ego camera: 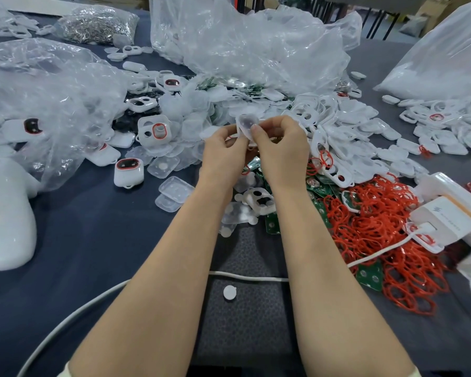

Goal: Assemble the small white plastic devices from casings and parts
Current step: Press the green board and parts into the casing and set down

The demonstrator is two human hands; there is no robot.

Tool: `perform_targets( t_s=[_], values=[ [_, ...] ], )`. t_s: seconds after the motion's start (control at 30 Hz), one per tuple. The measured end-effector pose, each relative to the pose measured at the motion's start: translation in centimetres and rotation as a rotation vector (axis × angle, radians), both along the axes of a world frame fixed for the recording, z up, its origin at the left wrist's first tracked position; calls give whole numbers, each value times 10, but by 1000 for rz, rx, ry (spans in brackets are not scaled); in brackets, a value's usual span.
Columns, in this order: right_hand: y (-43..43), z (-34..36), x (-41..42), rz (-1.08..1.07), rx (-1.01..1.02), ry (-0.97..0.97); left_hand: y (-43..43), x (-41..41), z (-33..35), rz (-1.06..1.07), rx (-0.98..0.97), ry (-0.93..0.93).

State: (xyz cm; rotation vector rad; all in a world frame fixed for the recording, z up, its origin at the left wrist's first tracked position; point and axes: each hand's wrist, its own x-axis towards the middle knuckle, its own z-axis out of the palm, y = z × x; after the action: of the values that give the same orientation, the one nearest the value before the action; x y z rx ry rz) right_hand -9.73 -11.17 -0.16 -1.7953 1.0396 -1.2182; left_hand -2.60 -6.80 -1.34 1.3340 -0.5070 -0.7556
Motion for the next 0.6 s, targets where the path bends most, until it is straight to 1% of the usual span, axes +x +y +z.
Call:
perform_targets(
  t_s=[0.07,0.17,0.27,0.4,0.6],
  values=[
    [0,-1,0,-19,-29,15,0,-1,1,-8,-14,10],
    [-1,-2,0,-34,-43,35,1,-2,5,-13,-78,79],
    [-2,-3,1,-59,-72,64,1,-3,5,-18,-67,54],
    [-3,-5,2,-85,-70,52,1,-5,6,-17,-67,45],
    [-2,-3,1,-47,-38,36,0,-4,5,8,-35,35]
  ],
)
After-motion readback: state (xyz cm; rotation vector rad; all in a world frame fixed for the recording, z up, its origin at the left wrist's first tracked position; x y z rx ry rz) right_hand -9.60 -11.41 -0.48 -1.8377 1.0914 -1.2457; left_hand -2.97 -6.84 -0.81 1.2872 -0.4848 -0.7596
